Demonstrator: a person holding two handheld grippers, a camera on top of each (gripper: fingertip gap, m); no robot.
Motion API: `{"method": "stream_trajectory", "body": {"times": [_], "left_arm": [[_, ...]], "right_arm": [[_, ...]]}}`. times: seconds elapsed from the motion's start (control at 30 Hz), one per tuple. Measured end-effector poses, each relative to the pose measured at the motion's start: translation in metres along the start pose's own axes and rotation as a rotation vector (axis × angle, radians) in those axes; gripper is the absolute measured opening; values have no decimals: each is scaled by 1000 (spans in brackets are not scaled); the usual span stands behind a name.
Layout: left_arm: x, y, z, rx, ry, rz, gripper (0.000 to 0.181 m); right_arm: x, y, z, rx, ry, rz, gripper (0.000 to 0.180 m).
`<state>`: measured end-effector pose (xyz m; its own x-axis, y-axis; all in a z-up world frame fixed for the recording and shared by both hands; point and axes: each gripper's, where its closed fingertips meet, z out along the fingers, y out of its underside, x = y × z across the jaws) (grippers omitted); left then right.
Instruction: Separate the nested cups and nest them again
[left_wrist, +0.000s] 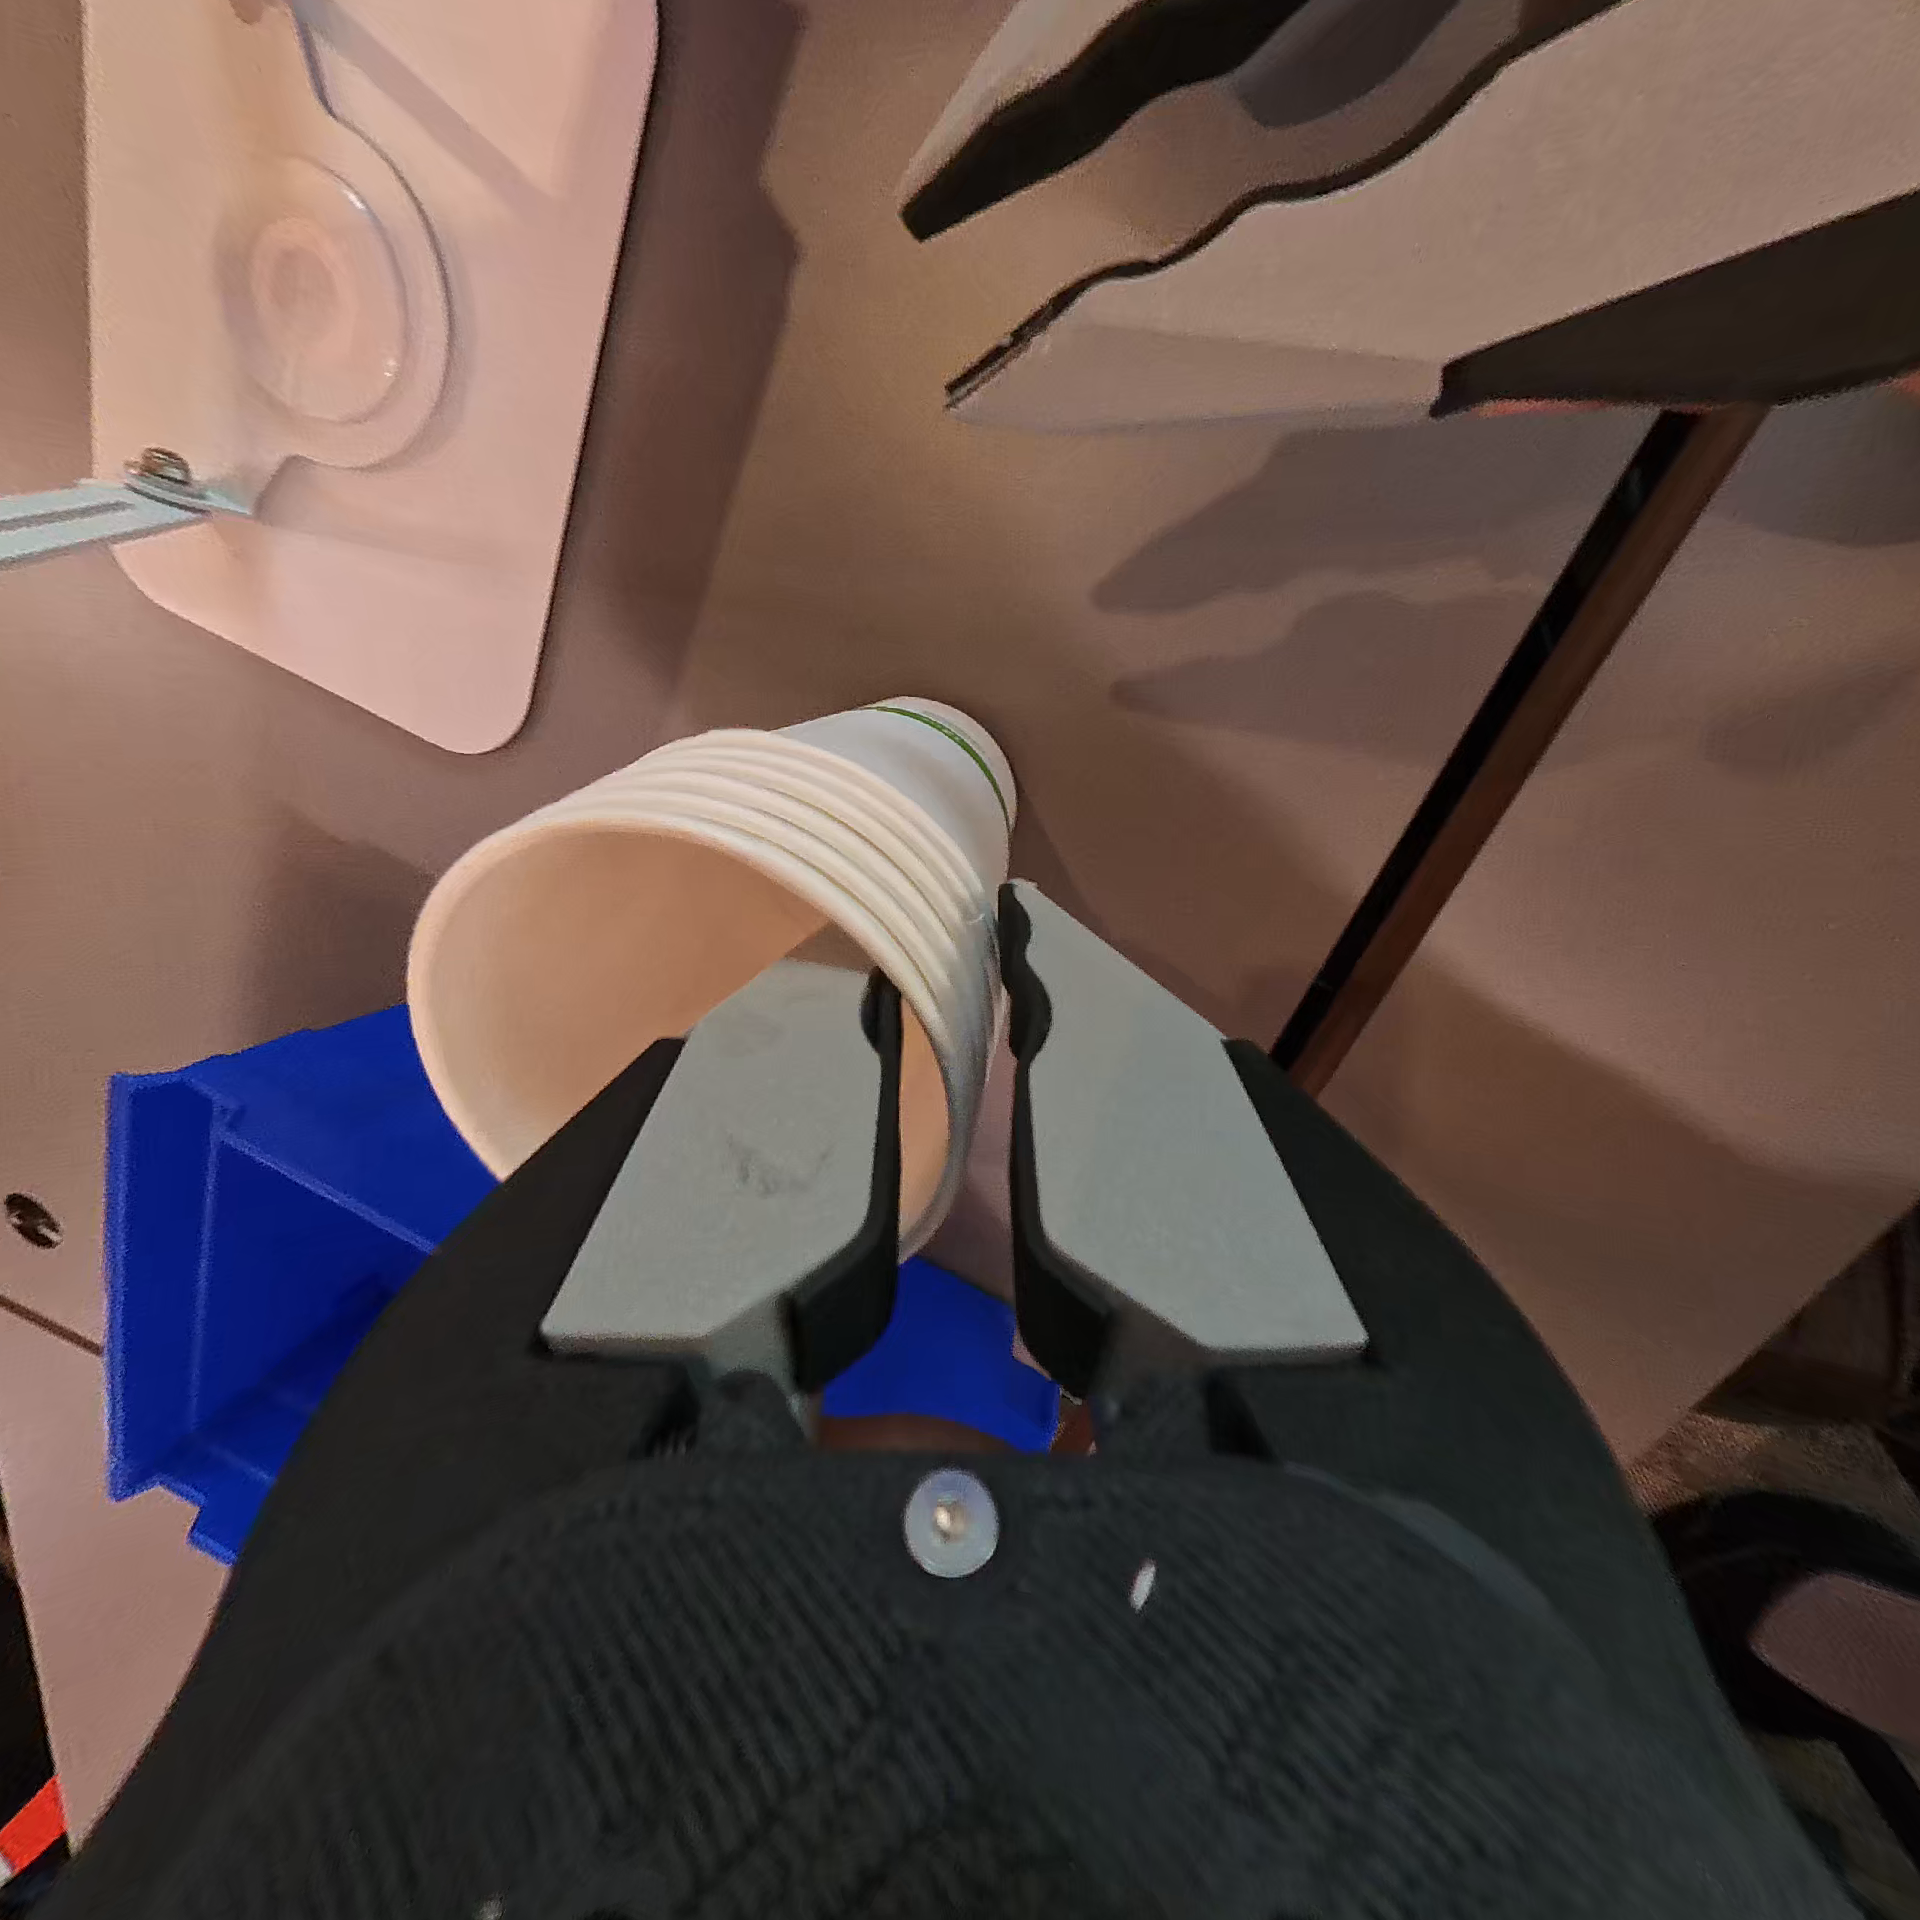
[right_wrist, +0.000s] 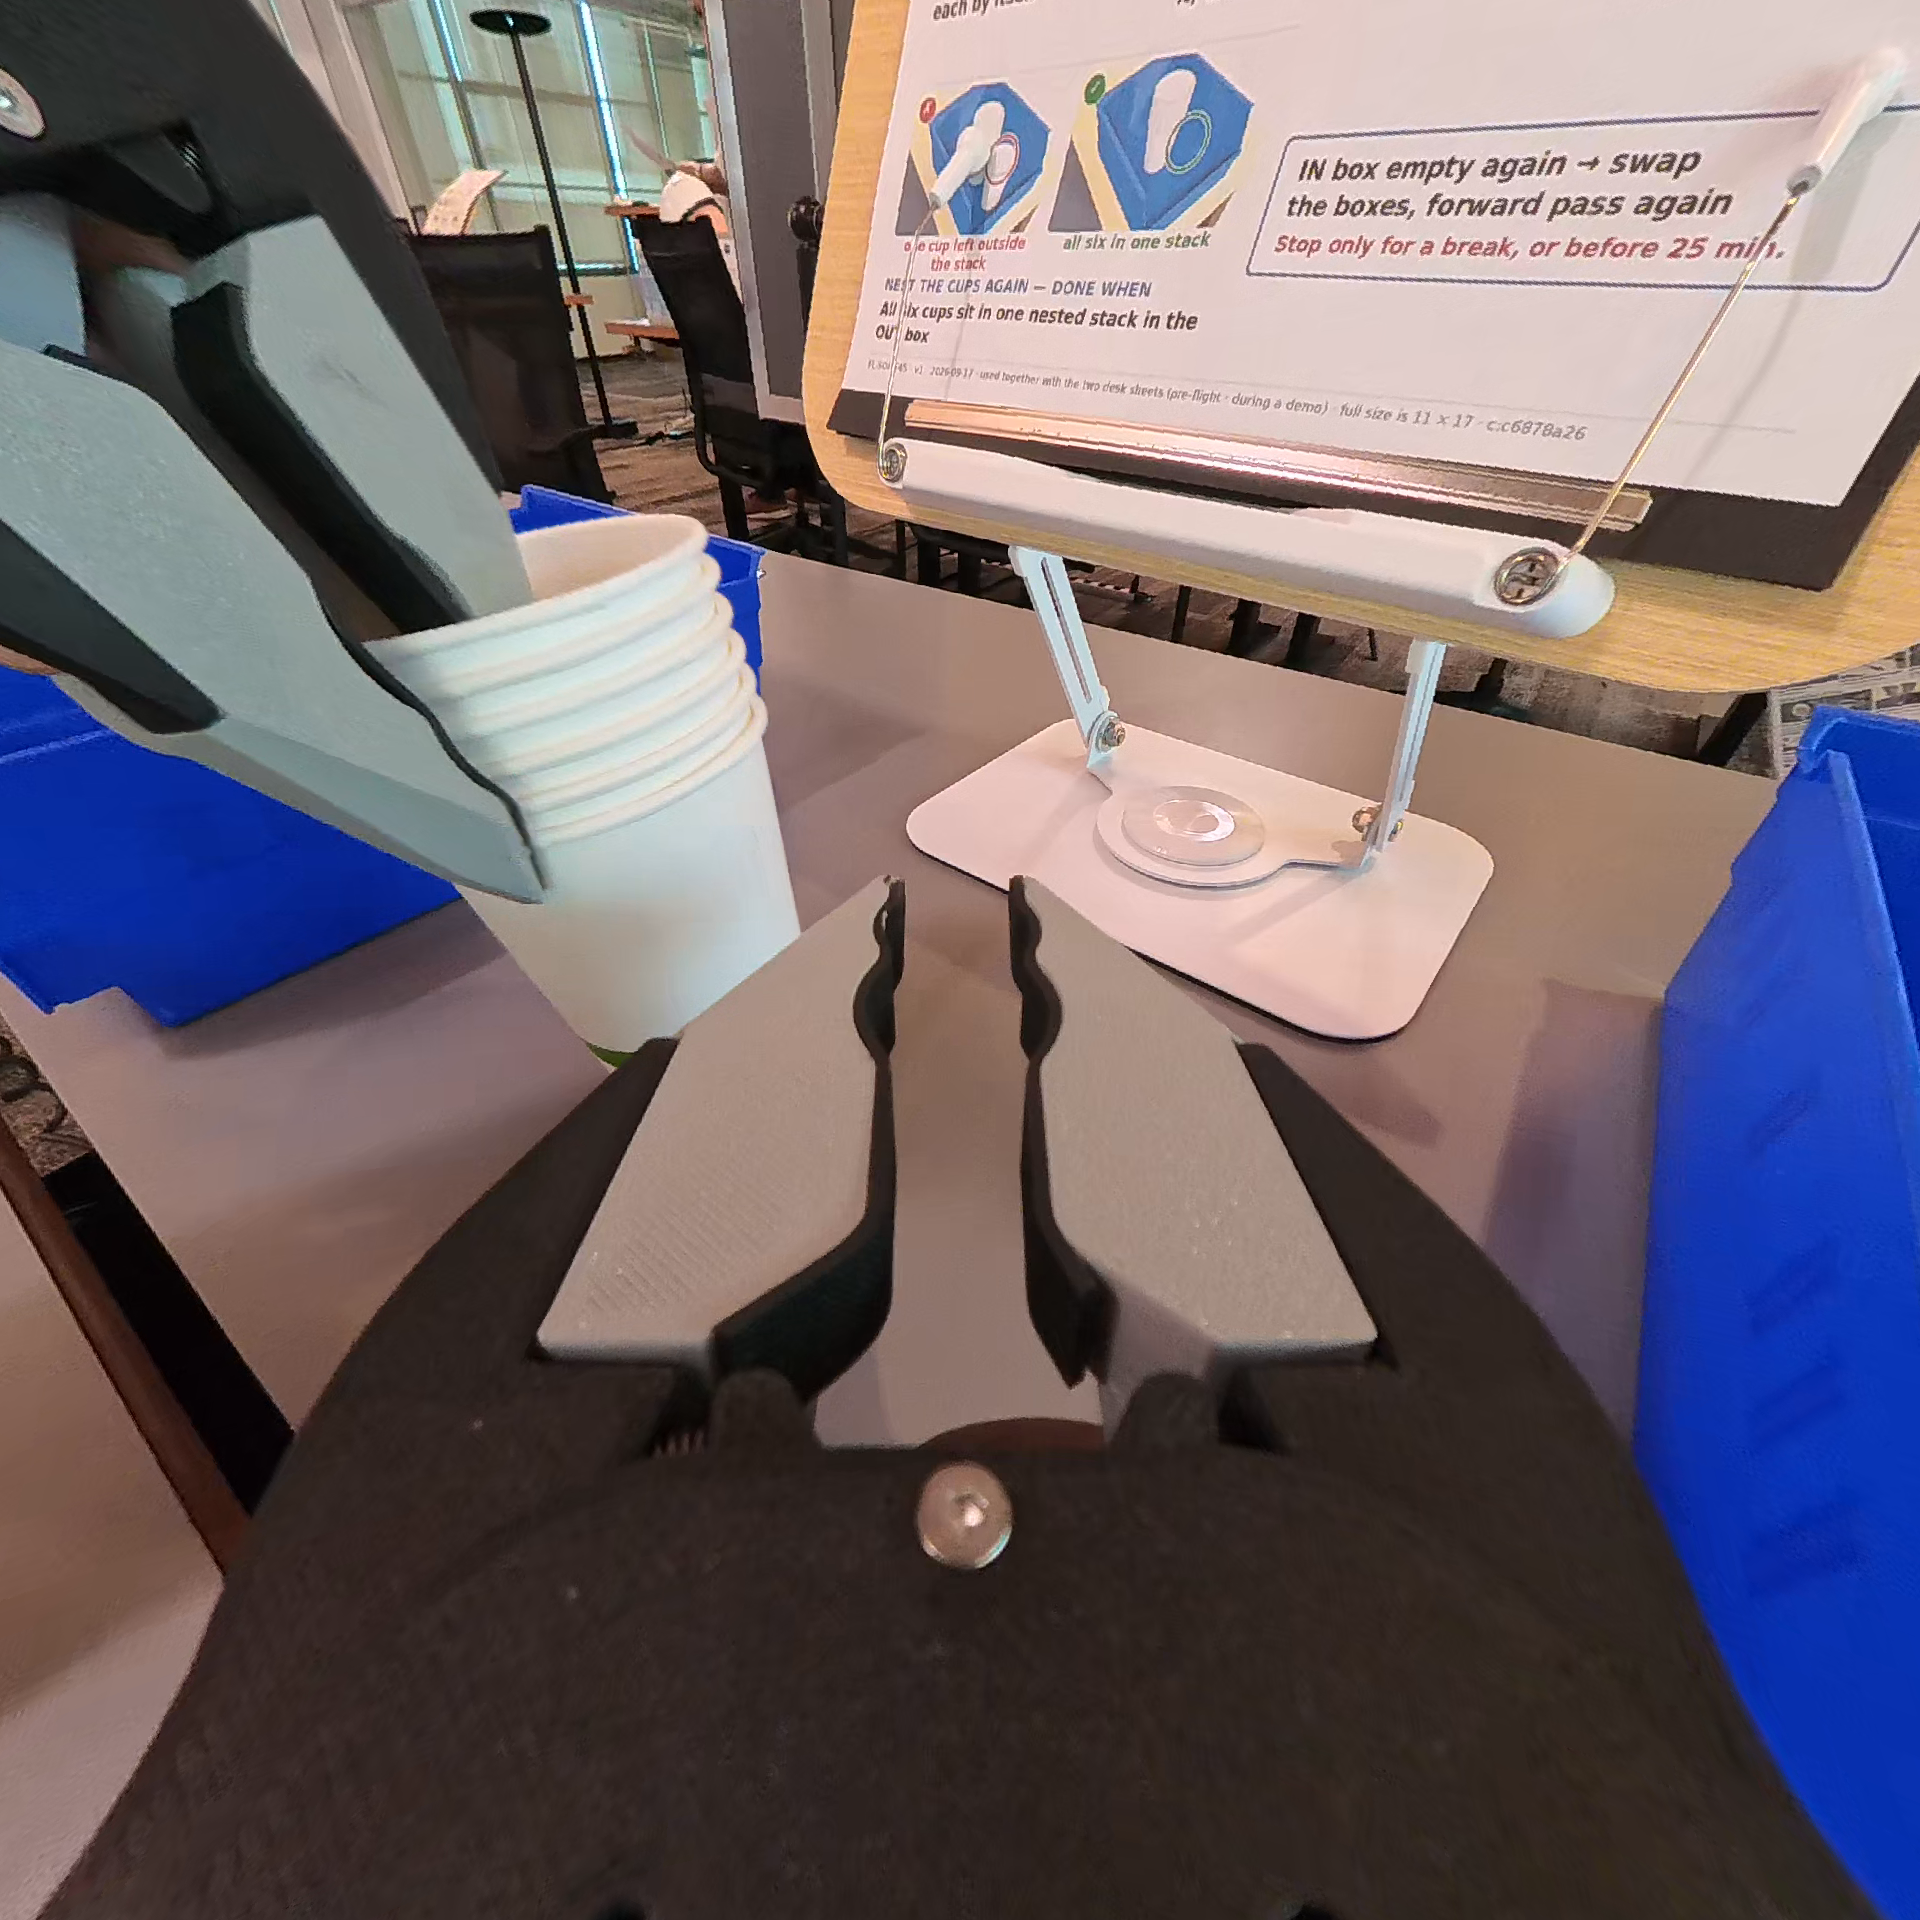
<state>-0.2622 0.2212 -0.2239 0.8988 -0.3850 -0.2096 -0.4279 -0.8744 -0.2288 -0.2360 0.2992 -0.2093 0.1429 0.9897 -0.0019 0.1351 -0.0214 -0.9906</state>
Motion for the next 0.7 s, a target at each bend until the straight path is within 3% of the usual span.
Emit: {"method": "stream_trajectory", "body": {"times": [0.47, 0.7], "left_arm": [[-8, -15, -47, 255, -67, -95, 23], [-2, -24, -106, 672, -238, -210, 29]], "right_arm": [[0, 1, 0, -2, 3, -5, 17], [-1, 4, 2, -9, 6, -14, 17]]}}
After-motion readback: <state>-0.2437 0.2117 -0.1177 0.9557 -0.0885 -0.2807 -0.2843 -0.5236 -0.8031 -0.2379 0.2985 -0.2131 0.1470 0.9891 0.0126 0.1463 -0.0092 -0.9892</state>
